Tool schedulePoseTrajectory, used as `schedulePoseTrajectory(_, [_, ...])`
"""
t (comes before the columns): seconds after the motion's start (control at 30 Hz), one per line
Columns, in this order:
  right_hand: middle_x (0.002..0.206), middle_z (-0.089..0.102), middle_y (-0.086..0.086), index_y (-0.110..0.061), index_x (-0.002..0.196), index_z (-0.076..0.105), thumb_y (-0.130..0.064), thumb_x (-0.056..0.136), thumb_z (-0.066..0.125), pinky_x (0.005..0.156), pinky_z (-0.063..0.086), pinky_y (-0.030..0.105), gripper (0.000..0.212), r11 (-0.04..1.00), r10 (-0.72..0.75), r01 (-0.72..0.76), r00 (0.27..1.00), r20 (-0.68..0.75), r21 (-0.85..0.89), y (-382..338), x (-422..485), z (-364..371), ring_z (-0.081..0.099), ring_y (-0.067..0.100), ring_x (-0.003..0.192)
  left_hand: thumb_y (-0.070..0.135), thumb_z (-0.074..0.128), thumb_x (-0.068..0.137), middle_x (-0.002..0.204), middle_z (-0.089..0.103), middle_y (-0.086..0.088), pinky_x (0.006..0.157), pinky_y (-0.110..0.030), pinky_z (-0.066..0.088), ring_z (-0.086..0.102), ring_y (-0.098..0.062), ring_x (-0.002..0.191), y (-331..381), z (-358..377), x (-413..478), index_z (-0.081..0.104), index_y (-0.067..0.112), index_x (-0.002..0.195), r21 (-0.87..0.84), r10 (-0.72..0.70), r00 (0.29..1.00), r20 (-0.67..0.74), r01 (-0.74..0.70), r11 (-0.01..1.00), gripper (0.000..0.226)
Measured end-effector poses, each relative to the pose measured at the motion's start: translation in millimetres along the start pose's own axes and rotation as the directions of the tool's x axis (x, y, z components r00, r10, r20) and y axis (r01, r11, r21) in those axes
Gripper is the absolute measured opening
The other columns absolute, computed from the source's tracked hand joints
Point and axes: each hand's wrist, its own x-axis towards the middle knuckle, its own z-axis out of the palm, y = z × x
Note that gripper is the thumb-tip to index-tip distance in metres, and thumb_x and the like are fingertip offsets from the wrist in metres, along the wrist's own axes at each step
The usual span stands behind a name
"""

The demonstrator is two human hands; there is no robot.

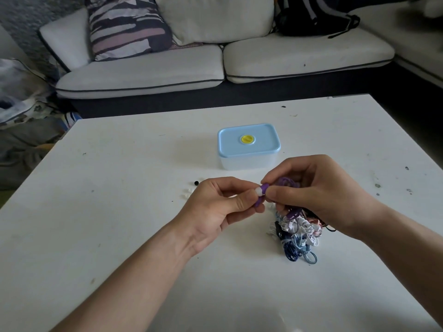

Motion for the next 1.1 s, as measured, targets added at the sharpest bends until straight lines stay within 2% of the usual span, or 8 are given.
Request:
schedulePoseTrajectory(0.1, [0.066, 0.068, 0.014, -0.001, 0.084, 0.073, -0.005, 0.078, 0.077, 0.053, 0.052, 0.031, 0.008, 1.0, -0.019, 0.019, 1.0, 0.002, 0.014, 2, 1, 0, 0.059, 0.023, 0.054, 0.011, 0.072, 0.067, 0.078, 0.072, -0.011, 0.062, -0.019, 0.056, 0.071, -0.019, 0.068, 0, -1, 0, 0.076, 0.005, 0.082, -0.002, -0.005, 1.0, 0.001, 0.005, 1.0, 0.016])
schedulePoseTrajectory(0.23, [0.065, 0.066, 0.011, 0.0, 0.084, 0.07, -0.014, 0.072, 0.074, 0.049, 0.051, 0.028, 0.018, 0.989, 0.022, -0.032, 0.998, 0.065, 0.144, 6, 2, -1, 0.058, 0.021, 0.053, 0.012, 0.071, 0.068, 0.081, 0.072, -0.013, 0.06, -0.019, 0.055, 0.07, -0.017, 0.068, 2, -2, 0, 0.076, 0.006, 0.082, -0.006, 0.001, 1.0, 0.022, -0.001, 1.0, 0.016])
schedulePoseTrajectory(0.37, [0.07, 0.063, 0.015, -0.003, 0.085, 0.07, -0.007, 0.076, 0.078, 0.05, 0.05, 0.03, 0.012, 0.97, 0.071, -0.094, 0.992, 0.108, 0.225, 12, 5, -1, 0.058, 0.021, 0.052, 0.012, 0.07, 0.07, 0.081, 0.072, -0.012, 0.059, -0.018, 0.055, 0.07, -0.016, 0.067, 1, -4, 1, 0.076, 0.007, 0.084, 0.0, -0.007, 0.999, 0.034, 0.007, 1.0, 0.015])
schedulePoseTrajectory(0.53, [0.071, 0.06, 0.015, -0.006, 0.082, 0.068, -0.011, 0.076, 0.07, 0.056, 0.047, 0.035, 0.008, 0.955, 0.102, -0.127, 0.989, 0.105, 0.267, 17, 8, -1, 0.056, 0.024, 0.055, 0.012, 0.069, 0.071, 0.081, 0.072, -0.012, 0.06, -0.019, 0.056, 0.07, -0.016, 0.068, 0, -6, 2, 0.075, 0.006, 0.088, -0.001, -0.02, 0.999, 0.03, 0.02, 1.0, 0.018])
schedulePoseTrajectory(0.67, [0.08, 0.06, 0.013, -0.008, 0.077, 0.067, -0.004, 0.075, 0.07, 0.056, 0.049, 0.033, 0.006, 0.87, 0.173, -0.191, 0.982, 0.08, 0.456, 20, 9, 3, 0.055, 0.024, 0.06, 0.007, 0.071, 0.068, 0.084, 0.073, -0.011, 0.064, -0.02, 0.057, 0.071, -0.017, 0.073, 0, -9, 3, 0.077, 0.01, 0.085, -0.058, -0.055, 0.998, 0.02, 0.056, 0.997, 0.019])
schedulePoseTrajectory(0.73, [0.084, 0.061, 0.011, -0.009, 0.075, 0.069, -0.009, 0.077, 0.067, 0.055, 0.05, 0.032, 0.003, 0.818, 0.228, -0.214, 0.973, 0.04, 0.534, 23, 11, 6, 0.057, 0.023, 0.06, 0.001, 0.07, 0.07, 0.086, 0.073, -0.011, 0.068, -0.021, 0.057, 0.071, -0.018, 0.076, -1, -10, 4, 0.078, 0.011, 0.086, -0.058, -0.064, 0.998, 0.017, 0.065, 0.996, 0.02])
schedulePoseTrajectory(0.87, [0.084, 0.064, 0.011, -0.006, 0.091, 0.064, -0.009, 0.092, 0.053, 0.053, 0.051, 0.035, 0.011, 0.759, 0.326, -0.263, 0.945, 0.002, 0.595, 33, 15, 8, 0.06, 0.024, 0.061, -0.008, 0.065, 0.081, 0.087, 0.073, -0.009, 0.072, -0.021, 0.057, 0.07, -0.018, 0.078, -7, -10, 7, 0.078, 0.01, 0.089, -0.025, -0.067, 0.997, -0.031, 0.067, 0.997, 0.024])
schedulePoseTrajectory(1.1, [0.079, 0.059, 0.011, -0.016, 0.118, 0.071, 0.001, 0.095, 0.049, 0.053, 0.047, 0.036, 0.036, 0.792, 0.293, -0.262, 0.955, 0.032, 0.551, 42, 17, 6, 0.057, 0.025, 0.062, -0.007, 0.065, 0.085, 0.089, 0.072, -0.011, 0.074, -0.022, 0.057, 0.071, -0.02, 0.082, -14, -12, 8, 0.073, 0.005, 0.099, 0.016, -0.088, 0.994, -0.058, 0.089, 0.996, 0.021])
